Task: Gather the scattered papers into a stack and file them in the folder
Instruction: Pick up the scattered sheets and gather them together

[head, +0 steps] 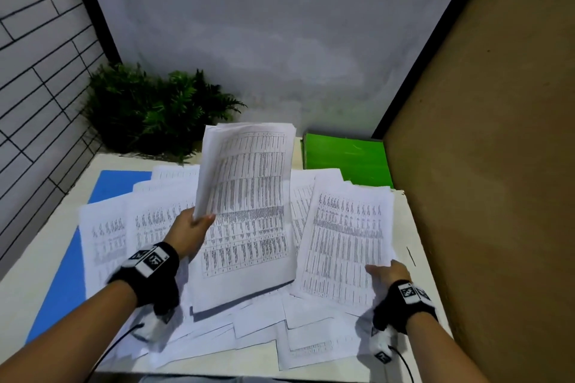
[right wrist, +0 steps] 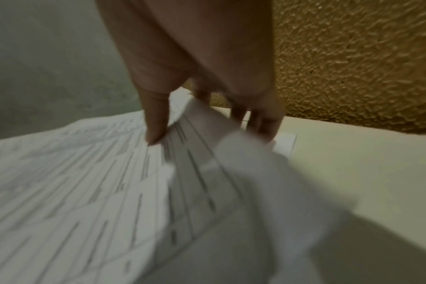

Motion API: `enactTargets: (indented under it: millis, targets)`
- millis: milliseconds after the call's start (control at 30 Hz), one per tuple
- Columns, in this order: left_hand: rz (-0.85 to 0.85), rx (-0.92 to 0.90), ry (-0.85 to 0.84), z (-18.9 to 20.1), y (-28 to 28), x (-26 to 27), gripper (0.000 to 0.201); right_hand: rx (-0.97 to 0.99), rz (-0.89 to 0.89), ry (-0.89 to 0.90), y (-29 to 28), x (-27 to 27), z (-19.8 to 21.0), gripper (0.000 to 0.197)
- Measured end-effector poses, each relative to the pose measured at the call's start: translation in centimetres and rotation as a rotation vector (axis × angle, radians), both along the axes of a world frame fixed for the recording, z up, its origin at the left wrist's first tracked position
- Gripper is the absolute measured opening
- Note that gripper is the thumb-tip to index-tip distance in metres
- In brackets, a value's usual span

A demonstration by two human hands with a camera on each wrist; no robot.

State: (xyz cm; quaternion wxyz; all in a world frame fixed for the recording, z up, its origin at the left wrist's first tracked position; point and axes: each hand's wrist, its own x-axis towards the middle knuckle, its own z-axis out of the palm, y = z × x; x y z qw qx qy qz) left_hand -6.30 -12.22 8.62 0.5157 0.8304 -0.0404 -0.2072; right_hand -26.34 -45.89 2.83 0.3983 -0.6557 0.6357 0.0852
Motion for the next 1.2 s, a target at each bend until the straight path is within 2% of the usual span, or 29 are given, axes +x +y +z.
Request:
enactTargets:
  millis: [67, 133, 233, 367, 467, 533, 633, 700, 733, 767, 833, 1000, 1067, 1200]
  targets:
    - [-0.002, 0.005, 0.002, 0.1, 0.2, -0.1, 0.029, -0.088, 0.082, 0.14, -0.4, -0.3, -0.2, 0.072]
    - [-0.018, 0.019, -0.006, 0.4, 0.4, -0.2, 0.031, -0.124, 0.167, 0.181, -1.0, -0.9, -0.5, 0.065]
    - [-0.025, 0.051, -0.016, 0.7, 1.0, 0.0, 0.031, -0.123, 0.26, 0.158, -1.9, -1.1, -0.8, 0.062]
    - [-0.029, 0.07, -0.014, 0.9, 1.2, -0.2, 0.03, -0.118, 0.265, 0.045, -2.1, -1.2, -0.8, 0.061]
    - [-0.014, 0.046, 0.0, 0.9, 1.0, -0.6, 0.03, -0.221, 0.344, 0.006, -1.6, -1.0, -0.5, 0.036]
    - [-0.02, 0.027, 0.007, 1.1, 0.7, -0.9, 0.03, -0.306, 0.35, -0.044, -1.7, -0.9, 0.8, 0.025]
    - [-0.021, 0.014, -0.008, 1.3, 0.3, -1.4, 0.031, -0.422, 0.249, -0.186, -2.3, -0.9, 3.5, 0.02]
    - [-0.023, 0.0, -0.006, 1.2, 0.0, -1.6, 0.03, -0.363, 0.217, -0.255, -2.3, -0.8, 5.2, 0.037]
    - [-0.021, -0.005, -0.003, 1.1, -0.2, -1.7, 0.029, -0.307, 0.264, -0.242, -2.1, -0.8, 5.9, 0.044]
    - [-0.013, -0.009, 0.003, 0.9, -0.3, -1.8, 0.028, -0.281, 0.338, -0.198, -1.9, -0.7, 6.6, 0.041]
    - [-0.007, -0.027, 0.015, 0.6, -0.7, -2.0, 0.027, -0.347, 0.433, -0.14, -2.2, -0.8, 8.2, 0.025]
    - [0.029, -0.085, 0.048, -0.3, -0.5, -2.3, 0.025, -0.5, 0.455, -0.195, -2.2, -1.7, 13.6, 0.026]
    - [0.051, -0.101, 0.061, -0.6, -0.4, -2.2, 0.022, -0.572, 0.411, -0.277, -2.3, -2.3, 15.8, 0.025]
    - [0.099, -0.102, 0.059, -1.0, -0.1, -2.0, 0.017, -0.685, 0.356, -0.554, -2.7, -3.8, 20.9, 0.023]
